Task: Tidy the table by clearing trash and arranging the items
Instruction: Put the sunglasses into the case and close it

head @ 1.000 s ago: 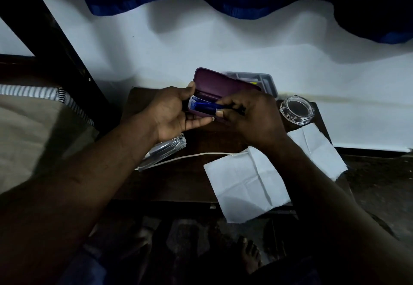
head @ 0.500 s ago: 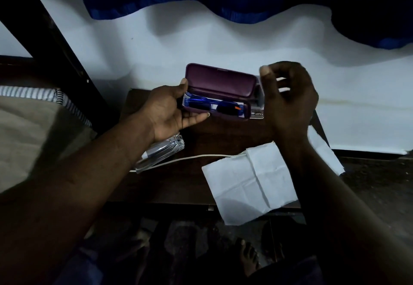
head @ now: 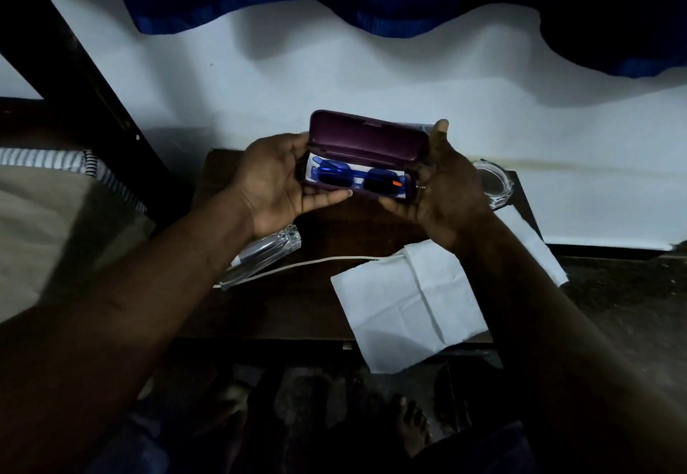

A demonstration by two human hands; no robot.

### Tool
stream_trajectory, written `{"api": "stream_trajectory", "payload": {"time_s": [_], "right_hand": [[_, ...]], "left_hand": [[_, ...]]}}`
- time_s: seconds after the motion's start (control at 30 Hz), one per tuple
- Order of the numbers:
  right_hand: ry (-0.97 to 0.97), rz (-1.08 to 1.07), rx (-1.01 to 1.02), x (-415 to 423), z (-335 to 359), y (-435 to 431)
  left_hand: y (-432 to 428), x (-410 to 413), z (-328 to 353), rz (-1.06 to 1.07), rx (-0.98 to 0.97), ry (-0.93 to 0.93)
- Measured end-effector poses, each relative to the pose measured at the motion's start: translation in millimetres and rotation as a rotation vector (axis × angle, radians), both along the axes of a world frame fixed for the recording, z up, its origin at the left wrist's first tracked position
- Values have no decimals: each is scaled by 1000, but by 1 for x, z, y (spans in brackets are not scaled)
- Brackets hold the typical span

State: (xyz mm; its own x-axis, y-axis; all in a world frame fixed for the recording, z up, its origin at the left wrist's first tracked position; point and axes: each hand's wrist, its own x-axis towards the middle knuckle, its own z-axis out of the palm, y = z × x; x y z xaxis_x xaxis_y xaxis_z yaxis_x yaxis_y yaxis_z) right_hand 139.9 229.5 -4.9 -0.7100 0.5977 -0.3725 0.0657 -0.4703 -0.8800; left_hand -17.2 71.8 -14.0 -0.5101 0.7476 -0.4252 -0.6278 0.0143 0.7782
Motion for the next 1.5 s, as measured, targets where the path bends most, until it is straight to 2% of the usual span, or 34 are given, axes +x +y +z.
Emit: {"api": "stream_trajectory", "payload": {"time_s": [0.2, 0.37, 0.53, 0.67, 0.77, 0.97, 1.1, 1.3, 1.43, 1.5], "right_hand": [[-14, -43, -71, 0, 2, 3], [-44, 11, 29, -6, -3, 1], [-32, 5, 47, -9, -6, 0], [-14, -48, 2, -11, -9, 0], [-36, -6, -58, -10, -10, -1], [-83, -39, 23, -16, -13, -4], [-76, -57, -46, -18, -12, -6], [-81, -85, -15, -24, -21, -14], [-118, -65, 11, -33, -25, -25], [-135, -67, 22, -37, -26, -30]], "left_hand": [[4, -4, -1, -77, 34, -113], [7, 0, -5, -85, -36, 17], [8, 2, -10, -52, -58, 48], [7, 2, -10, -58, -87, 62], [7, 2, -9, -34, -96, 78], [11, 2, -7, 52, -142, 134], [10, -3, -7, 6, -157, 180], [-3, -19, -17, -159, -313, 582], [-14, -34, -16, -299, -515, 1046], [-18, -41, -15, -323, -594, 1173]]}}
